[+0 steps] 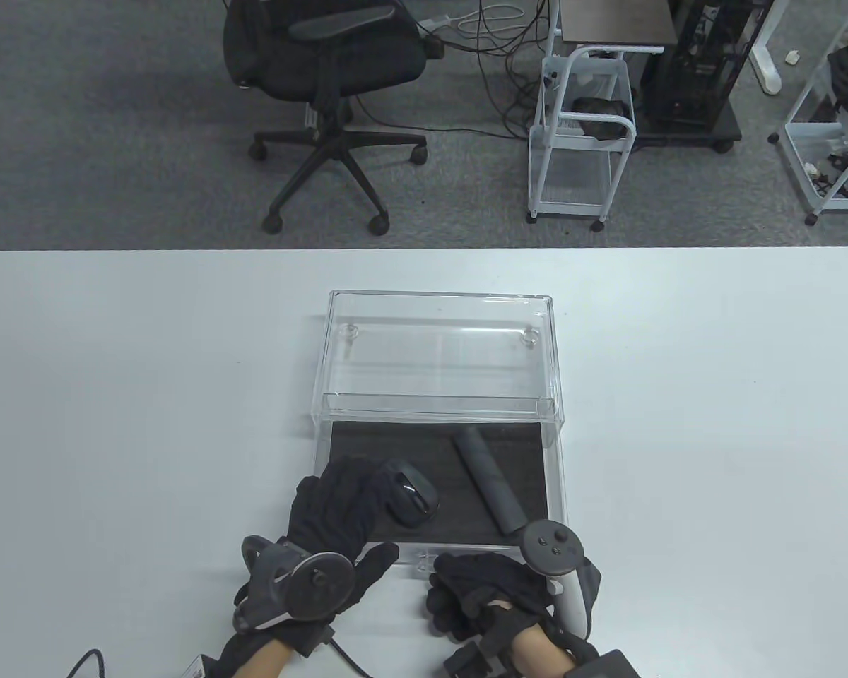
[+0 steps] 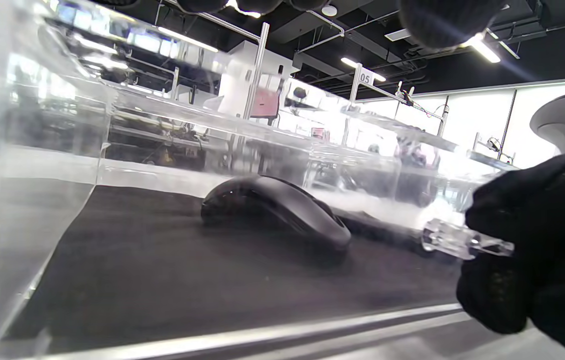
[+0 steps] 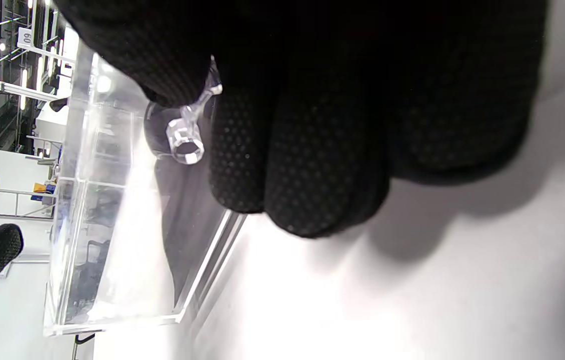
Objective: Pull drawer to retrieve items
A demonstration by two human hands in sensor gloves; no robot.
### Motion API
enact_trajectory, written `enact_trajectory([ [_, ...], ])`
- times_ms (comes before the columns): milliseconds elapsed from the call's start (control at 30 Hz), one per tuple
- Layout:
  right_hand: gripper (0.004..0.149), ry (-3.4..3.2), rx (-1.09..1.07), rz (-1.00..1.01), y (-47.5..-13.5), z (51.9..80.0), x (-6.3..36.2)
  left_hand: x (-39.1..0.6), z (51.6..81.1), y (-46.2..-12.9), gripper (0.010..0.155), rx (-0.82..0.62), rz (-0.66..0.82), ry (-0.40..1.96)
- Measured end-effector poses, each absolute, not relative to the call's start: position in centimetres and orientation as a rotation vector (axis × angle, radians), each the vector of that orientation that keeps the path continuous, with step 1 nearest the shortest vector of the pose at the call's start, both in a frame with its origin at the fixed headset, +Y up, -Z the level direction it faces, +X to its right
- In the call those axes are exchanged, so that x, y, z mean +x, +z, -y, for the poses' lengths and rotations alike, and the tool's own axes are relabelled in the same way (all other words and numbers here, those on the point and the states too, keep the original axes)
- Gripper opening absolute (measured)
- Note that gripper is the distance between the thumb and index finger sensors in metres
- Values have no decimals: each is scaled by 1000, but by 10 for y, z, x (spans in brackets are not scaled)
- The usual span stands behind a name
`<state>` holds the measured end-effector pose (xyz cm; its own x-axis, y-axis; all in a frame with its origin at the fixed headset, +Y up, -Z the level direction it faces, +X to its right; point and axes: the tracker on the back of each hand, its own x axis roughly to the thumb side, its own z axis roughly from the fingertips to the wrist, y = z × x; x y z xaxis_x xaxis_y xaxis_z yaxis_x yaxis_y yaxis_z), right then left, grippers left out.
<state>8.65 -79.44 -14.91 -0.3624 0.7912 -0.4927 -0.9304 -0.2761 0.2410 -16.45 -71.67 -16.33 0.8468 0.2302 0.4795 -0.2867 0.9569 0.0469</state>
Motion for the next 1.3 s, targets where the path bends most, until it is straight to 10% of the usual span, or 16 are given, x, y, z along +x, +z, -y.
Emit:
enact_trajectory([
  [333,54,1920,-278,-658,-149,797,89,-164,716,-163,86,113,489,267],
  [500,55,2169,113,-741,-153,752,72,-164,715,-164,86,111,486,269],
  [767,61,2723,345,-57,-176,650,59,-164,715,-164,86,113,485,271],
  [1300,92,3174,88,-702,-257,739,55,-163,714,-165,87,103,499,262],
])
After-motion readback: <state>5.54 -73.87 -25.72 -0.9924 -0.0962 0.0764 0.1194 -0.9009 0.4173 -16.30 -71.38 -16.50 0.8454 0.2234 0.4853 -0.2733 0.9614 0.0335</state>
